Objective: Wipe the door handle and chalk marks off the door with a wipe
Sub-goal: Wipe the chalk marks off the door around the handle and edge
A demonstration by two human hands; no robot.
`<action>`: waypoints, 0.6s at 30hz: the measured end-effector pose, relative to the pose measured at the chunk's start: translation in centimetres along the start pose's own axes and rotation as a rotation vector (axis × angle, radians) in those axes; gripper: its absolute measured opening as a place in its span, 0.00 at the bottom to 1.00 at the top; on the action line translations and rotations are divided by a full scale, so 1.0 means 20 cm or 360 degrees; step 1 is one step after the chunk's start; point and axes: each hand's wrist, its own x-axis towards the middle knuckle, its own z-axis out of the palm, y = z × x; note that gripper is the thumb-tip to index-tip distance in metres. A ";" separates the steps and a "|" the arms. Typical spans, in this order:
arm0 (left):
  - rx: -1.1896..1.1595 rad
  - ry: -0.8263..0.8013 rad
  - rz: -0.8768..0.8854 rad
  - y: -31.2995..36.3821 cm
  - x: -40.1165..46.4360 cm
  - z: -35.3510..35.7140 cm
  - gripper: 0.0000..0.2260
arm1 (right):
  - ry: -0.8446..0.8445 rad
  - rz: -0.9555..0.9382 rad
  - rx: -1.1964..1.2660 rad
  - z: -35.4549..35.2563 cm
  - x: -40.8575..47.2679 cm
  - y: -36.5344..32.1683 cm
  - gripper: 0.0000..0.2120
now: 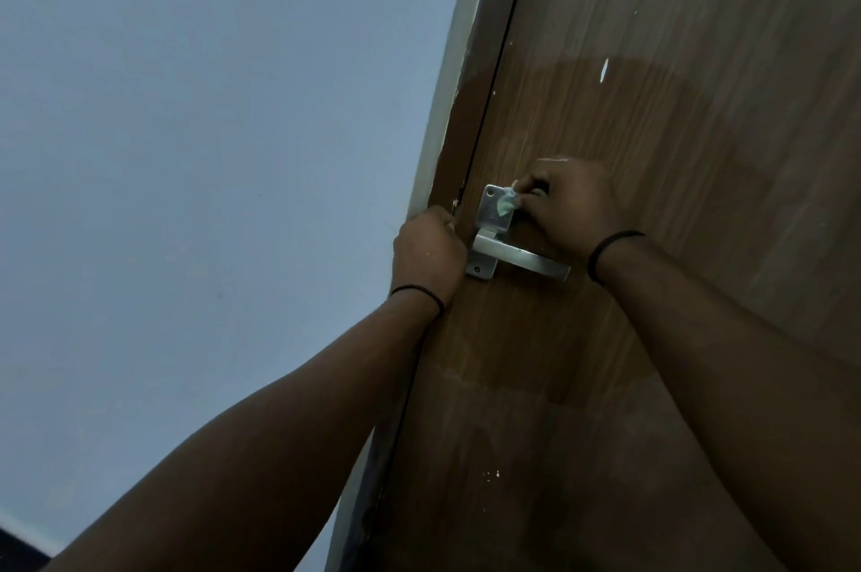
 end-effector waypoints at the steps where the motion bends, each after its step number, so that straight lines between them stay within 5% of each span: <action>1: -0.0005 -0.0001 -0.0021 0.00 0.00 0.01 0.07 | 0.0040 -0.0042 0.0009 0.03 -0.01 0.00 0.03; 5: -0.0051 -0.0042 -0.0118 -0.03 -0.03 0.04 0.08 | 0.0125 -0.0061 0.0082 0.09 -0.03 0.04 0.02; 9: -0.0075 -0.0053 -0.0189 -0.05 -0.07 0.05 0.08 | -0.0316 -0.0038 -0.0003 0.09 -0.06 0.05 0.03; 12: -0.0087 -0.0058 -0.0167 -0.06 -0.08 0.04 0.07 | -0.0132 0.0159 0.0295 0.02 -0.03 0.02 0.03; 15: -0.0082 -0.0051 -0.0131 -0.08 -0.08 0.04 0.07 | 0.0141 -0.0016 0.0283 -0.03 0.06 -0.05 0.04; 18: -0.0080 -0.0047 -0.0129 -0.09 -0.08 0.06 0.07 | -0.0149 -0.0303 -0.0005 0.05 0.10 -0.11 0.07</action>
